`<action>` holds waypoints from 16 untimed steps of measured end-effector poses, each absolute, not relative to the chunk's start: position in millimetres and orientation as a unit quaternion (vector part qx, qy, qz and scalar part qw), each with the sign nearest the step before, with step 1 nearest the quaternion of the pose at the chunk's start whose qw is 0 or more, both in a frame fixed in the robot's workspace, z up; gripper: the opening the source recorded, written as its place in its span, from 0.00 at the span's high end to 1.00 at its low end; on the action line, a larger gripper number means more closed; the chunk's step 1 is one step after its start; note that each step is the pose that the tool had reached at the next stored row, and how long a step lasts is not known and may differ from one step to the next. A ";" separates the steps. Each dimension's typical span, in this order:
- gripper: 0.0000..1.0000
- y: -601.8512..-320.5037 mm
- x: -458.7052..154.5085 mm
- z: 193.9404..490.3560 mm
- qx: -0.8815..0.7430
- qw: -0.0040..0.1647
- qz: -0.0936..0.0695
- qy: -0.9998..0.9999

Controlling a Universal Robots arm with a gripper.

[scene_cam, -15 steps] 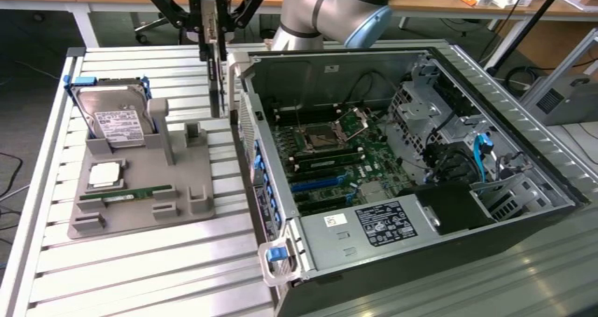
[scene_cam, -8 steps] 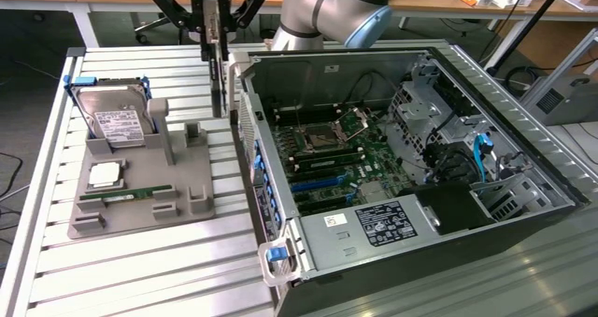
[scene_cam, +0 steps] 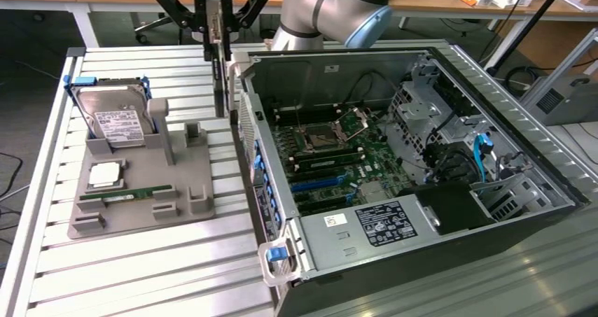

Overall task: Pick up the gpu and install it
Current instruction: 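Pick up the gpu and move the gpu toward the slot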

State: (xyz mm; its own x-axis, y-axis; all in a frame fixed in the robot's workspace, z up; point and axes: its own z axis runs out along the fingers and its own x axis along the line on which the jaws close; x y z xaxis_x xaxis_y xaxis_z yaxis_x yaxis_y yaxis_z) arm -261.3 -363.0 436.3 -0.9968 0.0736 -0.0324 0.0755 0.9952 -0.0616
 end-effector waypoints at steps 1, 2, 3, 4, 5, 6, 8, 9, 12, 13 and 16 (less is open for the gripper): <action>0.73 -363.0 -261.0 436.3 0.037 0.015 -0.031 0.999; 0.73 -363.0 -260.7 436.3 0.037 0.015 -0.032 0.999; 0.73 -363.0 -260.4 436.3 0.037 0.015 -0.032 0.999; 0.73 -363.0 -260.1 436.3 0.037 0.015 -0.032 0.999; 0.73 -363.0 -259.8 436.3 0.037 0.015 -0.032 0.999; 0.73 -363.0 -259.3 436.3 0.037 0.015 -0.032 0.999; 0.73 -363.0 -258.7 436.3 0.037 0.015 -0.032 0.999; 0.73 -363.0 -258.4 436.3 0.037 0.015 -0.032 0.999; 0.73 -363.0 -257.3 436.3 0.037 0.015 -0.032 0.999; 0.73 -363.0 -256.9 436.3 0.037 0.015 -0.032 0.999; 0.73 -363.0 -255.6 436.3 0.037 0.015 -0.032 0.999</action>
